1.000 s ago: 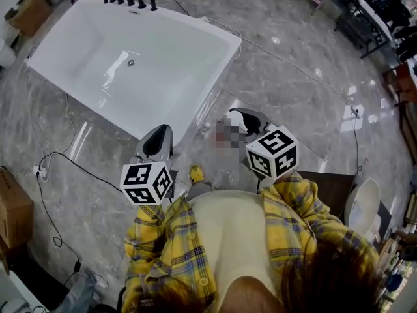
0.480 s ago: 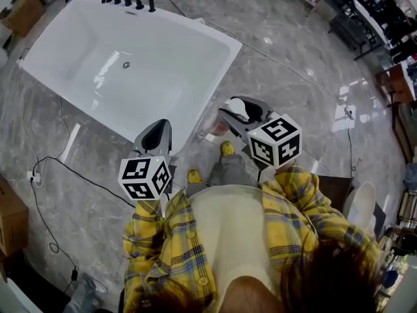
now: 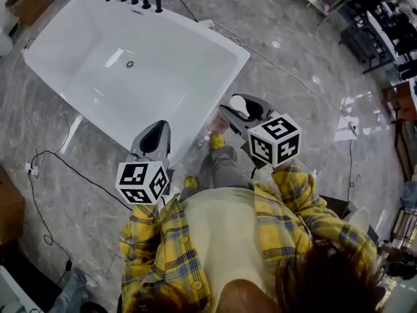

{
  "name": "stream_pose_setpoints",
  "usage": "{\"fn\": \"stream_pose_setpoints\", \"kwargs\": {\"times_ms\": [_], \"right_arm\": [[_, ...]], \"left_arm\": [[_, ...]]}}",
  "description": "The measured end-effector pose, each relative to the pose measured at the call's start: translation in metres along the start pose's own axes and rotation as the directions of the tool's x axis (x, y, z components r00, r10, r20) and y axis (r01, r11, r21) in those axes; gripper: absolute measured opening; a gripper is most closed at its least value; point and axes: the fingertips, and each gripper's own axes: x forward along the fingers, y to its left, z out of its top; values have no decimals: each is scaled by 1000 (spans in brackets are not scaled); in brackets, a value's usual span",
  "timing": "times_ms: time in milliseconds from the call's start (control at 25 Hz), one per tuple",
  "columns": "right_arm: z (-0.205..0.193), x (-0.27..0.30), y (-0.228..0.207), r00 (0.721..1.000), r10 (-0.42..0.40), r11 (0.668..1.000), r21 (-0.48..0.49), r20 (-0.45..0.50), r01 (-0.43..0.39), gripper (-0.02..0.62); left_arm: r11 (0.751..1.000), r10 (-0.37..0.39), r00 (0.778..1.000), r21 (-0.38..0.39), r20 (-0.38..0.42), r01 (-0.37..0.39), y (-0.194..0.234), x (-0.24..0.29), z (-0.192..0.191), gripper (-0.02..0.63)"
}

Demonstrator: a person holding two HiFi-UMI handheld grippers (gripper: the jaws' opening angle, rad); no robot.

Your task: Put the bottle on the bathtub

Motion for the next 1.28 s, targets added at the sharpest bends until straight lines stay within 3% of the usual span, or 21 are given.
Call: {"fn": "stream_pose_setpoints", "kwargs": {"times_ms": [640,1280], "right_arm": [[32,87,-106,981,182,980,-65,-67,-186,179],[54,173,-235,982,157,982,-94,-102,-166,179]], "left_arm": [[988,148,988,-44,-34,-149,16,122,26,18],[972,215,972,-78,-92,-222,33,220,27,18]]}}
